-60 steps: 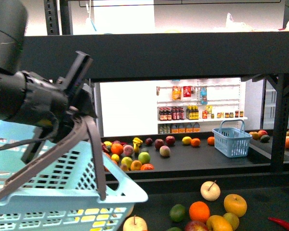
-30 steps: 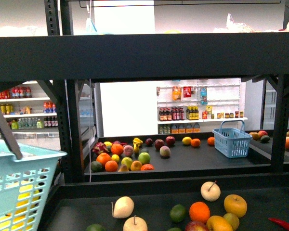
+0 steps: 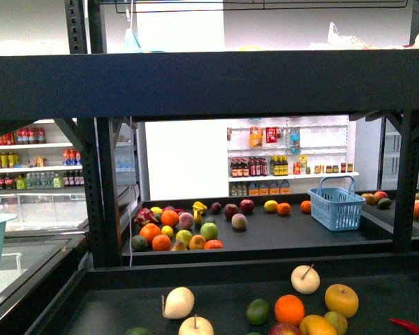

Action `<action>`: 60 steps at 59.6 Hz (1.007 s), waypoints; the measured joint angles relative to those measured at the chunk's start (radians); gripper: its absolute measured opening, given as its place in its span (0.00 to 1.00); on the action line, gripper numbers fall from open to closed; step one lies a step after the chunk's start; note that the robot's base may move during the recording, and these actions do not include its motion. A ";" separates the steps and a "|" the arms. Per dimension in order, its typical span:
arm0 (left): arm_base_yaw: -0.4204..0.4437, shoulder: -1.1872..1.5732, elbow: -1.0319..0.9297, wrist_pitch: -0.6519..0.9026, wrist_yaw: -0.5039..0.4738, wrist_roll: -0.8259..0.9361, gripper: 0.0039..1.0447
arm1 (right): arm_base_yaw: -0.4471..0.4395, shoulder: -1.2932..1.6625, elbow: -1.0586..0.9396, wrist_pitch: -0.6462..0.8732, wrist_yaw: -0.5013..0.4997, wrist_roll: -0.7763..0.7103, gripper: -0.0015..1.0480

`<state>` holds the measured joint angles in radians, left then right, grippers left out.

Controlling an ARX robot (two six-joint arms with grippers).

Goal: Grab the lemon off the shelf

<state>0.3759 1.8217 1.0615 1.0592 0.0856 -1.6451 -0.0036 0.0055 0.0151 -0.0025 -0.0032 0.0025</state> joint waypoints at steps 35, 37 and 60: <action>0.063 0.204 0.011 0.260 -0.063 -0.043 0.07 | 0.000 0.000 0.000 0.000 0.000 0.000 0.98; 0.061 0.214 0.011 0.270 -0.063 -0.043 0.07 | 0.000 0.000 0.000 0.000 0.000 0.000 0.98; 0.054 0.240 -0.012 0.263 -0.070 0.007 0.32 | 0.000 0.000 0.000 0.000 0.000 0.000 0.98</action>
<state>0.4301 2.0617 1.0496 1.3224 0.0154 -1.6382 -0.0036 0.0055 0.0151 -0.0025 -0.0036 0.0029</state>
